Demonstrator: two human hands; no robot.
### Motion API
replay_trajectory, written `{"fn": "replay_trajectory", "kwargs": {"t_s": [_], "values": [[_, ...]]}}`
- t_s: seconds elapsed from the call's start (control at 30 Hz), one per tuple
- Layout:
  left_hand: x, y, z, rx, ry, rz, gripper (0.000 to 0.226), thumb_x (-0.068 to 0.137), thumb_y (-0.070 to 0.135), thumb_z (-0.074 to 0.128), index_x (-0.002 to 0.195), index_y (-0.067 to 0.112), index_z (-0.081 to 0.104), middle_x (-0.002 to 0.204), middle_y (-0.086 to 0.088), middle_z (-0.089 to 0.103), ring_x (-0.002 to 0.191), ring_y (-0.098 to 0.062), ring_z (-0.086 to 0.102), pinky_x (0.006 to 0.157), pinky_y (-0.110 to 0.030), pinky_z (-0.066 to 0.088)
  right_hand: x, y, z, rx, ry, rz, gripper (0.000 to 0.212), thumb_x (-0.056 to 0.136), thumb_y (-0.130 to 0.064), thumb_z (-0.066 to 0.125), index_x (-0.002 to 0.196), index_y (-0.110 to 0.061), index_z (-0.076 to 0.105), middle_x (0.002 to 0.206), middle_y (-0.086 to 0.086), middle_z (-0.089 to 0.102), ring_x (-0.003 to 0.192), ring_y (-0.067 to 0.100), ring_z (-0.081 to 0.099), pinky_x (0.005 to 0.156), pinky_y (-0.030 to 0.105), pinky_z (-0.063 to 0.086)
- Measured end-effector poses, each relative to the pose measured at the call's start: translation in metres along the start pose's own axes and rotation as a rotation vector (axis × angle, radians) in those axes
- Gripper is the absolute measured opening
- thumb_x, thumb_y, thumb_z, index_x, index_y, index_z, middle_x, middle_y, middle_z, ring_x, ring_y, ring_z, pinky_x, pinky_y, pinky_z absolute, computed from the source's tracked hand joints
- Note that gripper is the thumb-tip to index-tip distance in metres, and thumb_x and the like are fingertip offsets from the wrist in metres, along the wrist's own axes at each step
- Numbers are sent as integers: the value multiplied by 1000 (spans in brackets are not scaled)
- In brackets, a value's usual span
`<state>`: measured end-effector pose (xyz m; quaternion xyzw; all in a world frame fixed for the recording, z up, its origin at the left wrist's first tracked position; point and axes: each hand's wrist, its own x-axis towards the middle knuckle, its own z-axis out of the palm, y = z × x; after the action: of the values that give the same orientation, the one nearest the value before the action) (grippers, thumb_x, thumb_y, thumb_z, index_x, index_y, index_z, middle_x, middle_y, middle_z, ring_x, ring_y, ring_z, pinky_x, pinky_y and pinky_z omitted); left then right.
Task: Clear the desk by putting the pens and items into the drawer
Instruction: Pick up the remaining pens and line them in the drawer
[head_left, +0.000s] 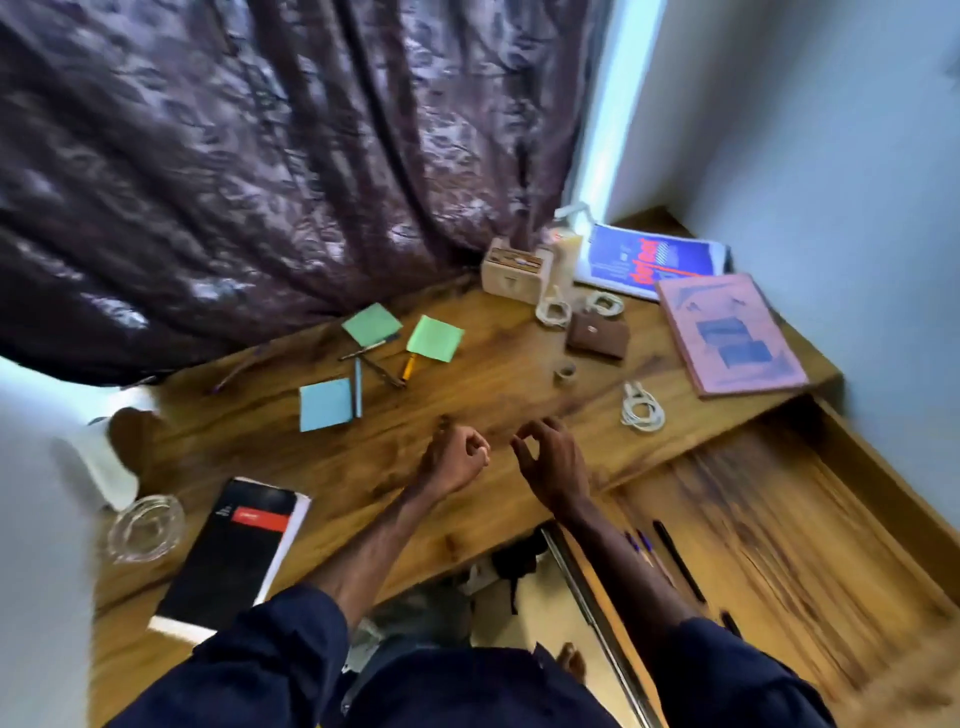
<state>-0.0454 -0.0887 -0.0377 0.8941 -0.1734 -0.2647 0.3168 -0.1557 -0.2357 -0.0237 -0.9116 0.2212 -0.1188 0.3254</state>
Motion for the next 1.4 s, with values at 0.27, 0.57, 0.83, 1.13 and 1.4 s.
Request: {"fn": "replay_trajectory", "kwargs": {"t_s": [0.27,0.57,0.83,1.13,1.4], "values": [[13,-108,-93,66,236,-138,6,89,18,63,91,23,66,96,0,71,93,-20,66,83,-39,58,44,-78,112,-147,-283,-170,41,83,-25,75,113,0,64,107,21,66,94,40,64,77,40,54],[37,-161,-137,67,364,-88,10,87,6,63,92,15,62,91,-2,68,86,-19,63,71,-31,52,102,-88,178,-338,-391,-288,31,76,-28,63,89,0,67,81,19,68,70,39,69,55,37,57],[83,-152,-153,105,398,-104,15,82,18,70,96,16,64,92,-5,69,91,-26,66,76,-38,52,185,-171,187,-341,-367,-86,29,97,-21,53,119,-3,60,120,19,63,111,36,60,89,41,49],[123,-131,-157,328,246,-188,41,98,32,61,134,16,53,130,-7,61,118,-21,59,94,-34,51,155,-150,196,-283,-437,-41,36,94,-24,62,123,-5,55,117,16,64,105,32,63,79,35,51],[113,-101,-153,293,244,-284,27,92,33,66,115,17,62,112,-3,66,103,-20,62,88,-37,52,97,-105,145,-53,-339,112,28,78,-20,75,104,-16,69,92,0,74,80,17,70,59,24,51]]}}
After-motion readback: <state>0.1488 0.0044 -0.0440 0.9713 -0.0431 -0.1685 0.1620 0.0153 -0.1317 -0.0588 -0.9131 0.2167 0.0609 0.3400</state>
